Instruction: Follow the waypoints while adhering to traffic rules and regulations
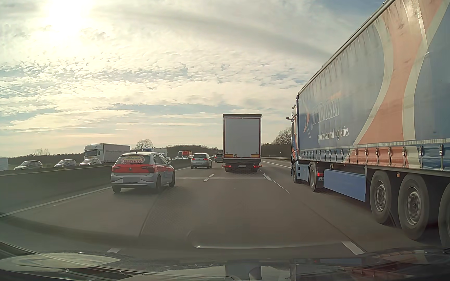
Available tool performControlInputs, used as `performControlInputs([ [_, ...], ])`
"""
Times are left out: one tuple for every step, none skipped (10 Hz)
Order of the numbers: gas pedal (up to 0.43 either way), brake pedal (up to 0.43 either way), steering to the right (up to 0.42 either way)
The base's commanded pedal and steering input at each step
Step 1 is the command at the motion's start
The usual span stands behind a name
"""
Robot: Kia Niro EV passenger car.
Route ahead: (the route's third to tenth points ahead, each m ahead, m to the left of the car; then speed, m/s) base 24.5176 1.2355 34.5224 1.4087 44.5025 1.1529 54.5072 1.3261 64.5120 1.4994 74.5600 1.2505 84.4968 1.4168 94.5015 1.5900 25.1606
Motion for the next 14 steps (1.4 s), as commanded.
performControlInputs([
  [0.157,0.0,-0.003],
  [0.157,0.0,-0.003],
  [0.157,0.0,-0.003],
  [0.157,0.0,-0.003],
  [0.157,0.0,-0.003],
  [0.157,0.0,-0.003],
  [0.157,0.0,-0.003],
  [0.157,0.0,-0.003],
  [0.157,0.0,-0.003],
  [0.157,0.0,-0.003],
  [0.157,0.0,-0.003],
  [0.15,0.0,-0.003],
  [0.11,0.0,-0.003],
  [0.098,0.0,-0.003],
])
